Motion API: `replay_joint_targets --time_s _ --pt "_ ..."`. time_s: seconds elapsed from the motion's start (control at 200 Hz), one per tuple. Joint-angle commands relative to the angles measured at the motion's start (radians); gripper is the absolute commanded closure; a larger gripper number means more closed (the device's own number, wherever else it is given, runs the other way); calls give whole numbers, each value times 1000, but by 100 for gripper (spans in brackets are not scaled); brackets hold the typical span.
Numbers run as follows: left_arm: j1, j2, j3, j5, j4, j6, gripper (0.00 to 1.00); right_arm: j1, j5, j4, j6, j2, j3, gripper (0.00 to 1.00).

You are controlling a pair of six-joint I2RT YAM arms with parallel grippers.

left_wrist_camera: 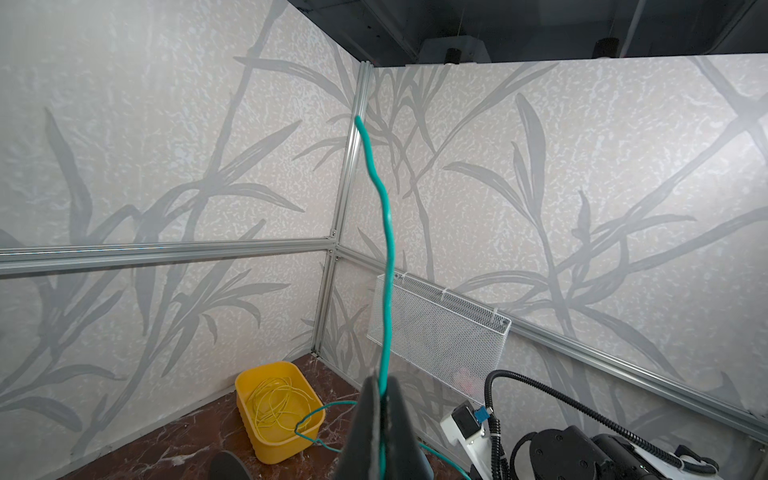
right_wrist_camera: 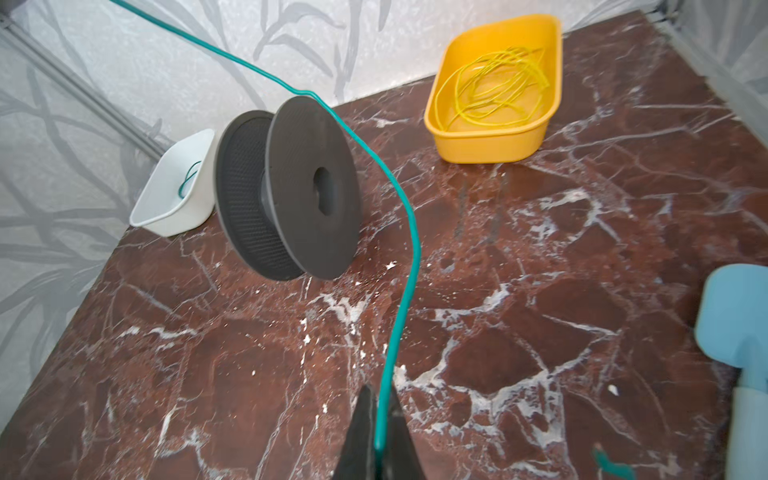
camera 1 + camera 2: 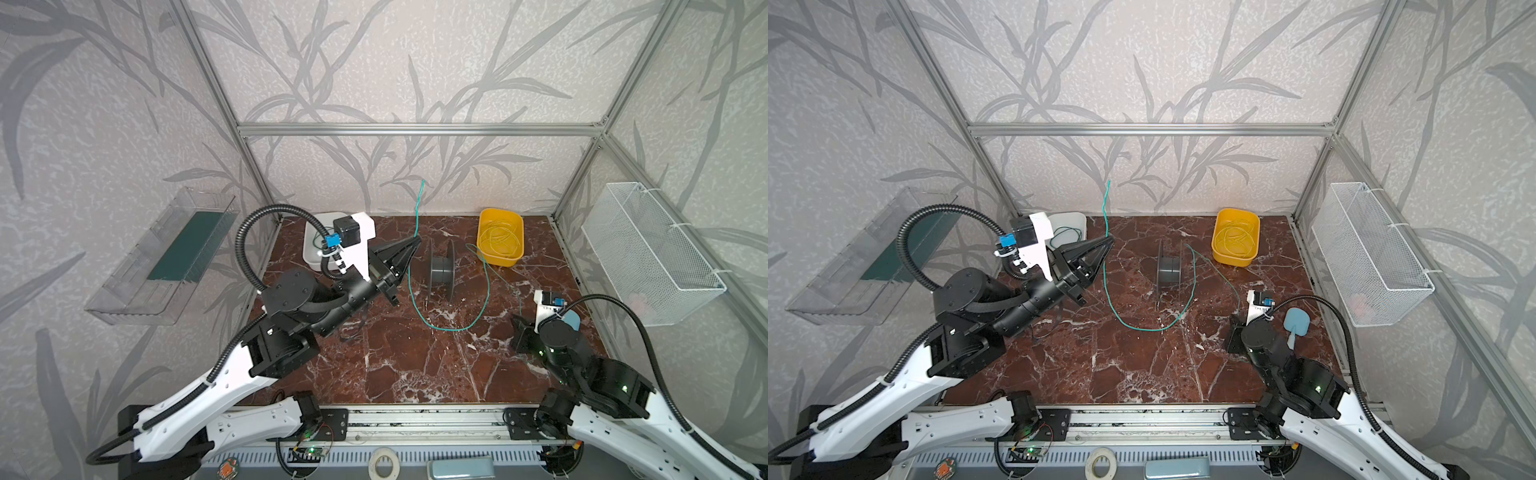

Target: Wrap the cables

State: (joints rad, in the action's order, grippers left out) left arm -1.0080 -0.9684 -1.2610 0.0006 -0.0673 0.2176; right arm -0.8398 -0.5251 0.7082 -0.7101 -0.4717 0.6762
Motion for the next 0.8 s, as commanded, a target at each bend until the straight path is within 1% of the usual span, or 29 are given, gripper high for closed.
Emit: replay_joint_targets --time_s 0.0,0.04,0.08,0.135,0.205,0.3,0.425,0.525,0.65,0.729,0.794 --pt "-1 -93 -37 104 -31 -40 100 39 -105 3 -8 -5 0 100" --pt "-3 -134 -56 125 -28 -59 100 63 -116 -24 -10 -8 -12 100" --pt "-1 -170 -72 129 -30 -63 100 93 -100 -63 3 -15 -23 100" --pt "1 -210 -83 126 -42 -89 100 145 -46 -112 17 -42 -30 100" --pt "1 -263 -118 127 -12 -137 100 221 32 -158 21 -98 -40 100" --pt "3 -337 -160 113 28 -184 100 323 158 -246 -3 -178 -77 100" --pt "2 -417 -186 65 36 -241 100 398 208 -353 -33 -257 -135 100" --pt "3 -485 -234 67 73 -283 100 466 274 -435 -41 -326 -170 100" --pt "3 -564 -279 84 89 -321 100 493 306 -478 -28 -400 -174 97" --pt "3 -604 -280 101 61 -340 100 499 292 -480 -20 -415 -181 97" --pt "3 -636 -290 120 61 -349 100 516 294 -486 -22 -423 -198 94"
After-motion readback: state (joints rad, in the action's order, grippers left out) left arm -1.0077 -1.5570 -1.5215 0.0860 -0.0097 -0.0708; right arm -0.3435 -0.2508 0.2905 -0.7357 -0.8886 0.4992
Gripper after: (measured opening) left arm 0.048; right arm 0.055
